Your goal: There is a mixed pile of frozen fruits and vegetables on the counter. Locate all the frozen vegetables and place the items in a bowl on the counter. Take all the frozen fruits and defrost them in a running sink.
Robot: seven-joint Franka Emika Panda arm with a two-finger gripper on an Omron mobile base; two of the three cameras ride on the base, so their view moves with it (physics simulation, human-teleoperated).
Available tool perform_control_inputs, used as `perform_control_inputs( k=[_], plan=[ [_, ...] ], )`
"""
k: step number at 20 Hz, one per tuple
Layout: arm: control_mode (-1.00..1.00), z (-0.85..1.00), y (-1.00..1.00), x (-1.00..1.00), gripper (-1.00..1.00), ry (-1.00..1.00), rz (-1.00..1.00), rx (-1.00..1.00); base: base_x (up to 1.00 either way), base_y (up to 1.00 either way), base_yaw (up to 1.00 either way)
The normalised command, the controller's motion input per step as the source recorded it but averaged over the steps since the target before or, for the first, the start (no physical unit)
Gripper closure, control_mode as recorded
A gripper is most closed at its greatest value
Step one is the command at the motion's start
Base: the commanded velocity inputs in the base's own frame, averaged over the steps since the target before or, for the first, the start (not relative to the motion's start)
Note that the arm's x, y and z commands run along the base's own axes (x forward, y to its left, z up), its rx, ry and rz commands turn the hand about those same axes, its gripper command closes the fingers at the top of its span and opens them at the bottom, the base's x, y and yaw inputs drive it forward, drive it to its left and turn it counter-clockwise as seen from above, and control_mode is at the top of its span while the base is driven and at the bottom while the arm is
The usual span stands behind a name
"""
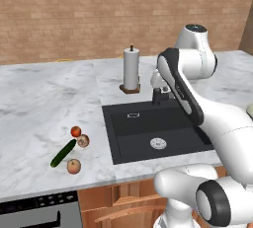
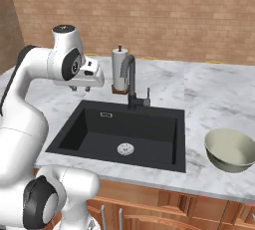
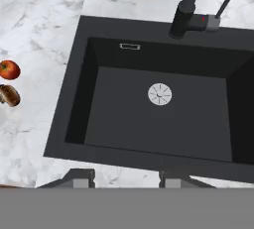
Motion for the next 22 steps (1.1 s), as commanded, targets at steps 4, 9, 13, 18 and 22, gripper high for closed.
perform_control_inputs(
  k=[4, 9, 13, 18, 22],
  plan=[
    [-1.00, -0.01, 0.17, 0.04, -1.00, 0.00, -0.03, 0.00, 0.00, 0.00, 0.00],
    [-1.00, -0.03, 0.42, 0.01, -1.00, 0.00, -0.06, 0.00, 0.00, 0.00, 0.00],
    [-1.00, -0.04, 0.29, 0.00, -1.00, 0.00, -0.03, 0.01, 0.00, 0.00, 0.00],
    [-1.00, -0.04, 0.27, 0.00, -1.00, 0.01, -0.02, 0.00, 0.00, 0.00, 0.00],
    [-1.00, -0.09, 0.45, 0.00, -1.00, 0.03, -0.02, -0.01, 0.00, 0.00, 0.00]
  ],
)
